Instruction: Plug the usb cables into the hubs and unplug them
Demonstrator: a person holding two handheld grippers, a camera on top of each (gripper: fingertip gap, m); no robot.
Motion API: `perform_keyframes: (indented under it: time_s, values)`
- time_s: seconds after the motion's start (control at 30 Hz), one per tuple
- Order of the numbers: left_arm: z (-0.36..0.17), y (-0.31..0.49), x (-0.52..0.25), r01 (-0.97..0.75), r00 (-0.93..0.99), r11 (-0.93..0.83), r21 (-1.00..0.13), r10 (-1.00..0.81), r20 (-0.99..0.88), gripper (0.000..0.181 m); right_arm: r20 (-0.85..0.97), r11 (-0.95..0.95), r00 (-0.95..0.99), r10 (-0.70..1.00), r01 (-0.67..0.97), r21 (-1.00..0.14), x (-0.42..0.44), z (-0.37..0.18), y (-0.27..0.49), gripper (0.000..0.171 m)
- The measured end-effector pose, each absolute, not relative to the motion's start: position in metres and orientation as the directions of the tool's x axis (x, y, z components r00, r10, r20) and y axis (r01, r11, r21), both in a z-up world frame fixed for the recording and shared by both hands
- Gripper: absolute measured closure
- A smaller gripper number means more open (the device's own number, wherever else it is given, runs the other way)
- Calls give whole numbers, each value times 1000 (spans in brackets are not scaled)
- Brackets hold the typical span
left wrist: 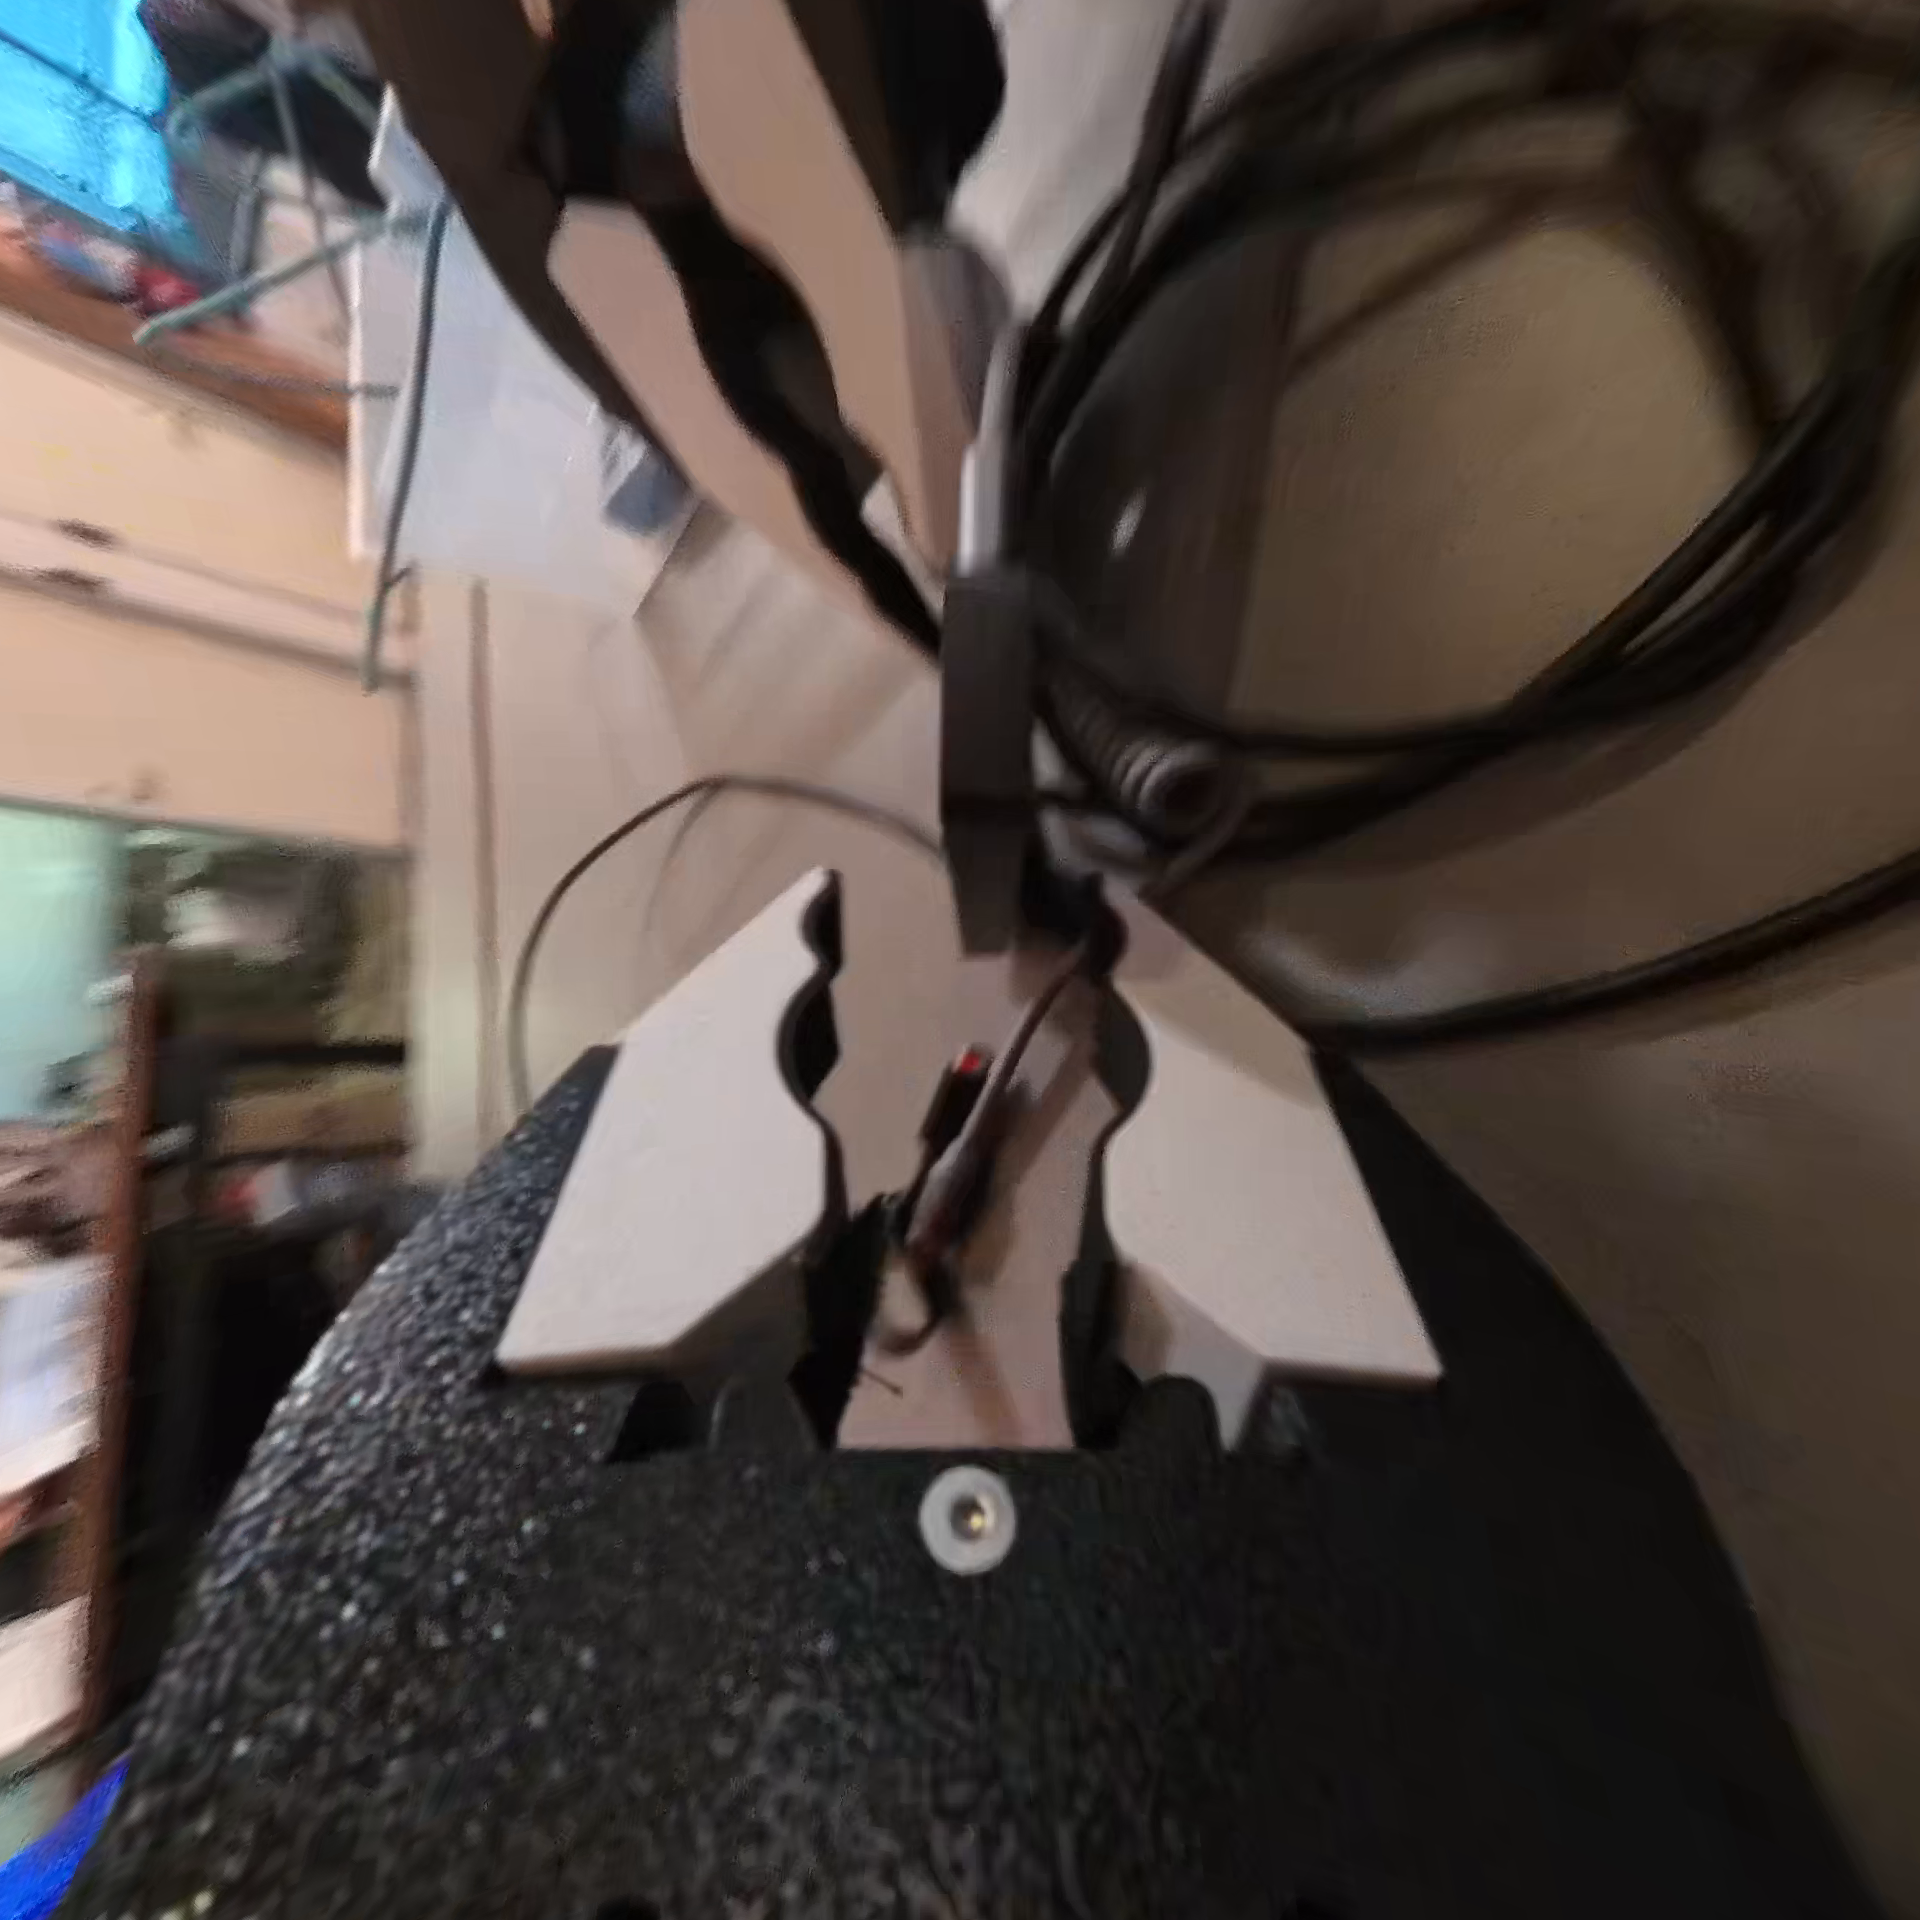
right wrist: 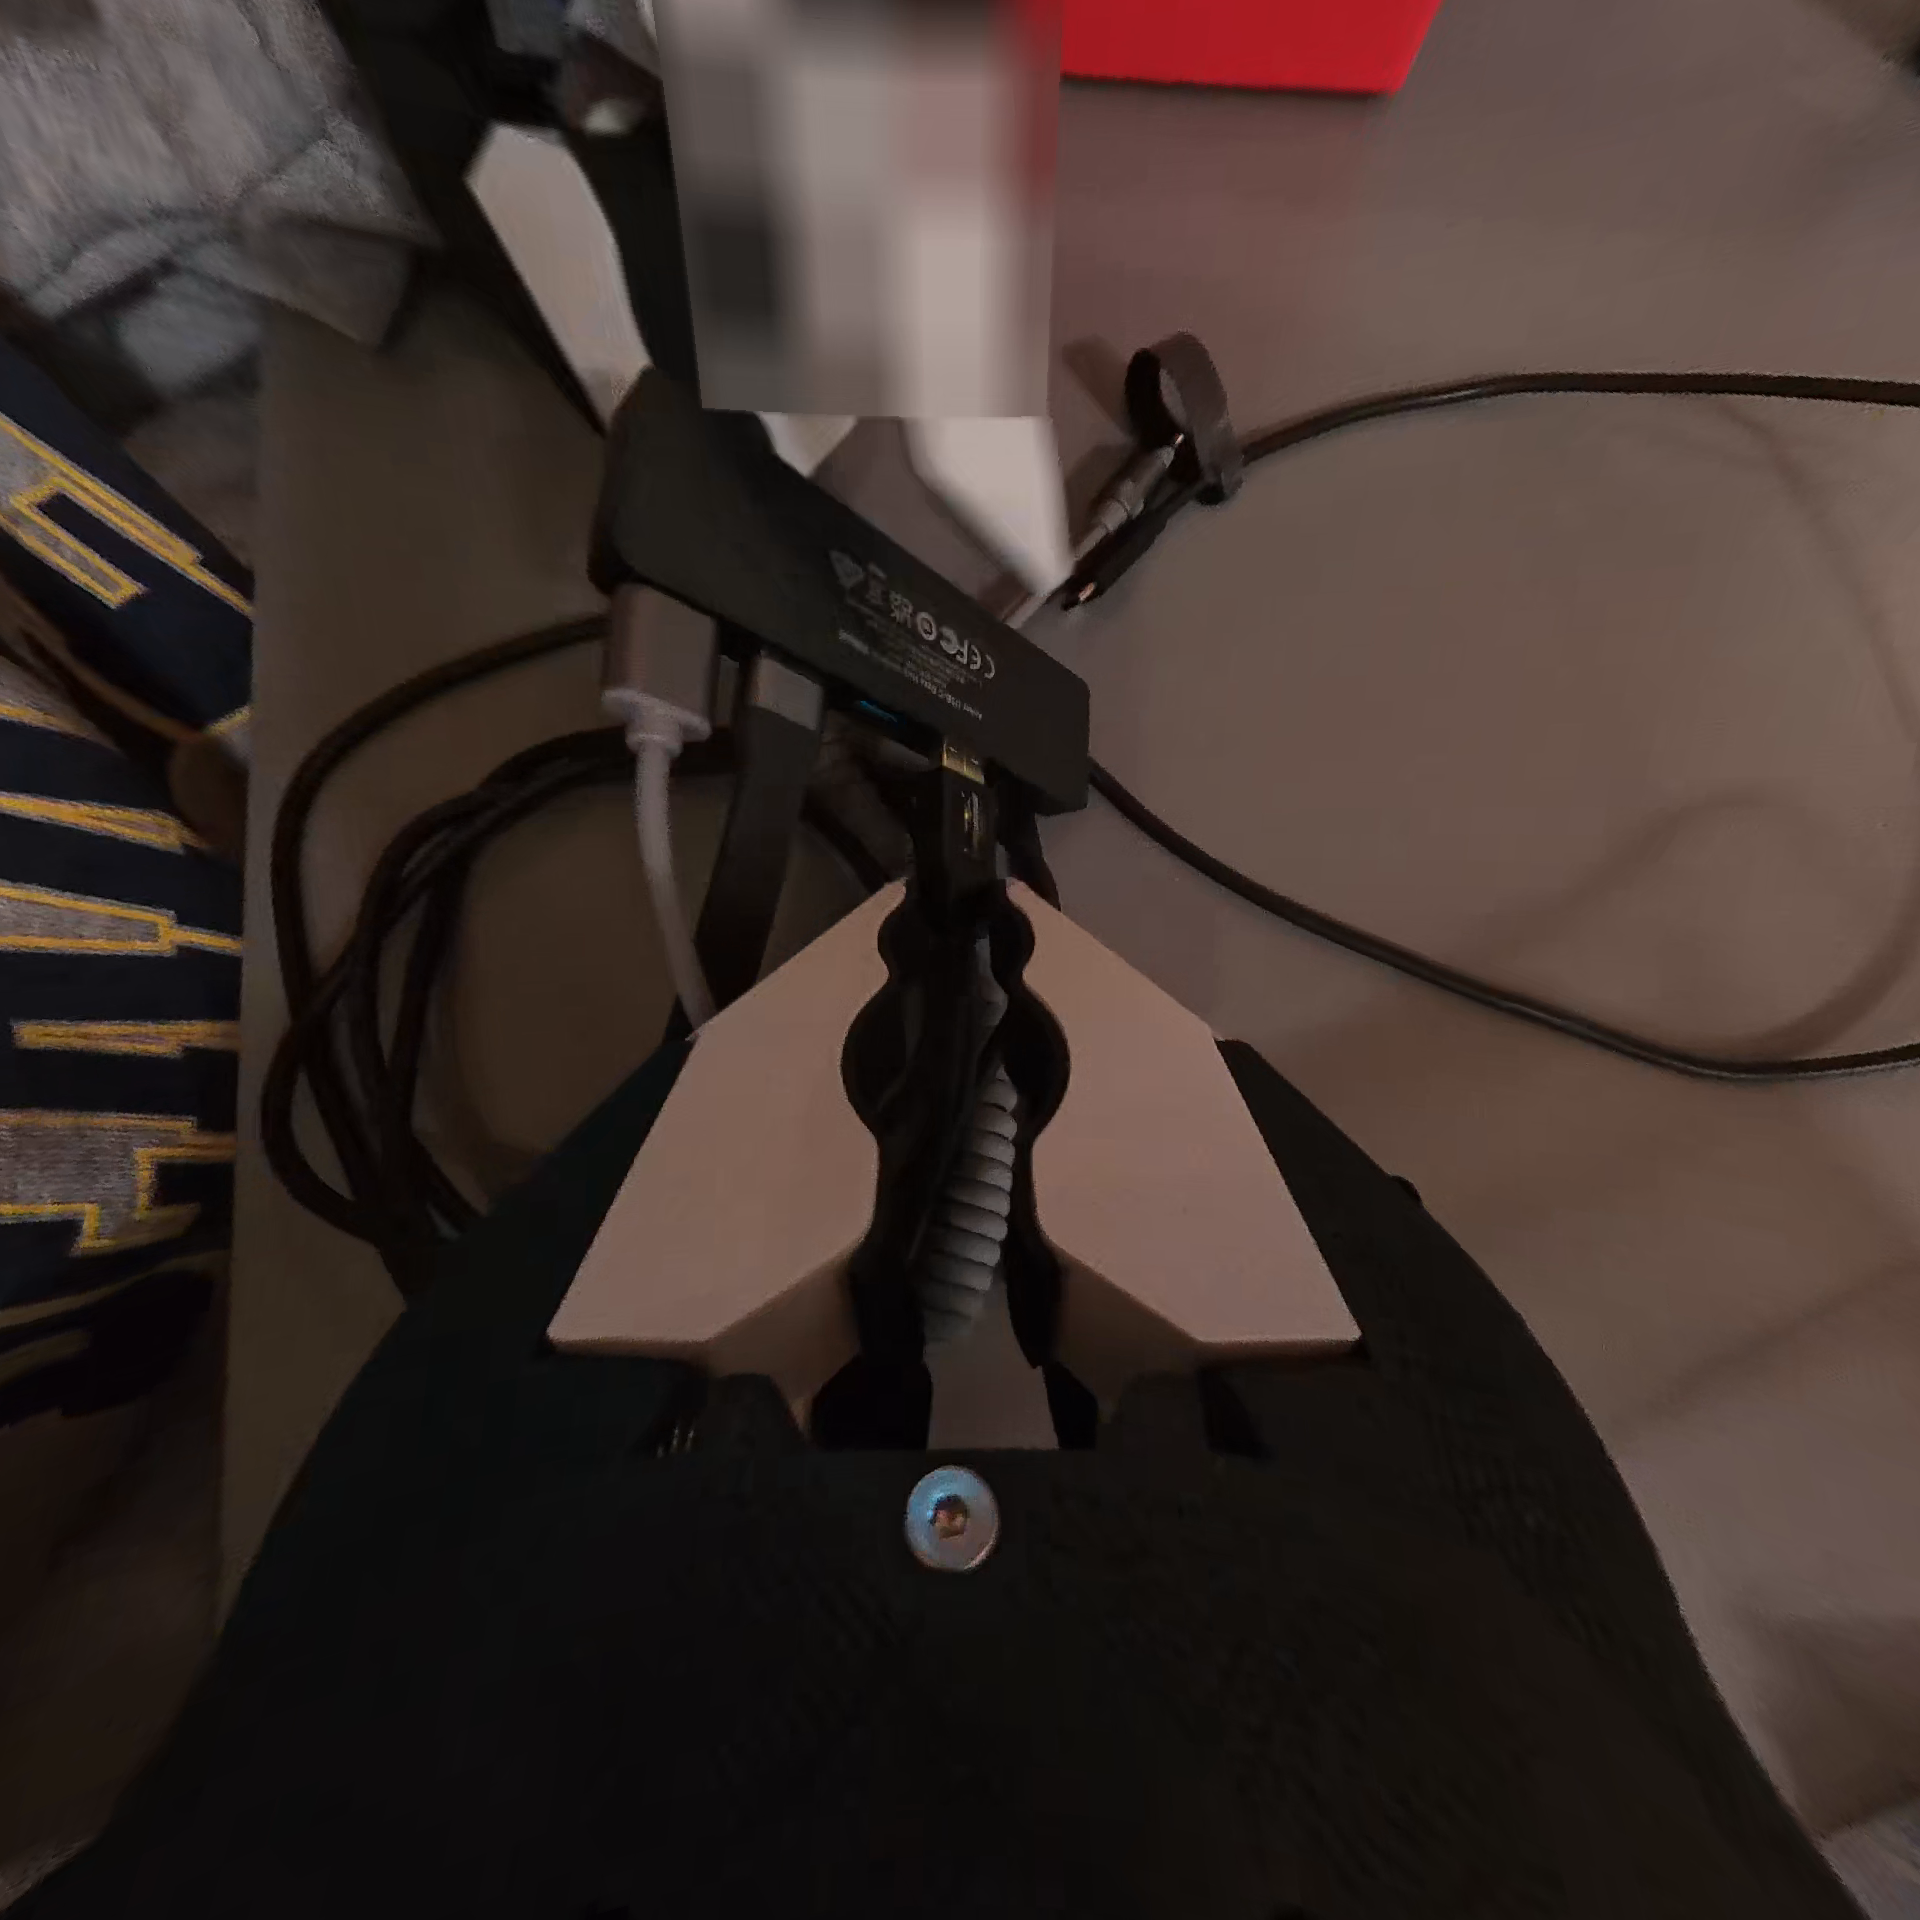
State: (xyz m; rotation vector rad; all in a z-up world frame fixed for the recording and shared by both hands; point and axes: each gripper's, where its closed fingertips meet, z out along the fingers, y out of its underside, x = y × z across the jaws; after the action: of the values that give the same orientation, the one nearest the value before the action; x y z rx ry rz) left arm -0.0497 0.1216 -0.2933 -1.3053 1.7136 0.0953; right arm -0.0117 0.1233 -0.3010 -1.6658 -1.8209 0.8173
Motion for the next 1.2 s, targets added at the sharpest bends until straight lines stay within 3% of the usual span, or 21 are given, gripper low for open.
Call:
perform_keyframes:
  time_s: [0.03, 0.07, 0.13, 0.3, 0.63, 0.8, 1.2]
  values:
    - [-297, 130, -57, -820, -7, 437, -369, -652, -758, 126, -8, 62, -101, 995, 666, -743, -11, -302, 123, 160]
    - [-303, 135, -60, -832, -32, 450, -324, -623, -781, 124, -5, 67, -107, 994, 660, -749, -11, -302, 123, 159]
    - [-307, 131, -52, -802, -44, 476, -361, -649, -759, 132, -2, 77, -121, 993, 647, -759, -11, -302, 124, 159]
    - [-316, 129, -46, -797, -81, 487, -357, -672, -736, 168, 41, 113, -132, 990, 606, -787, -13, -302, 124, 159]
    - [-314, 140, -51, -888, 43, 306, -343, -688, -724, 170, 115, 101, -11, 993, 570, -815, -26, -295, 126, 161]
    - [-317, 145, -54, -915, 44, 276, -296, -660, -750, 170, 268, 219, -24, 963, 650, -728, -30, -303, 127, 162]
    - [-316, 145, -57, -856, 184, 205, -475, -737, -651, 170, 548, 471, -85, 832, 631, -617, -35, -297, 131, 164]
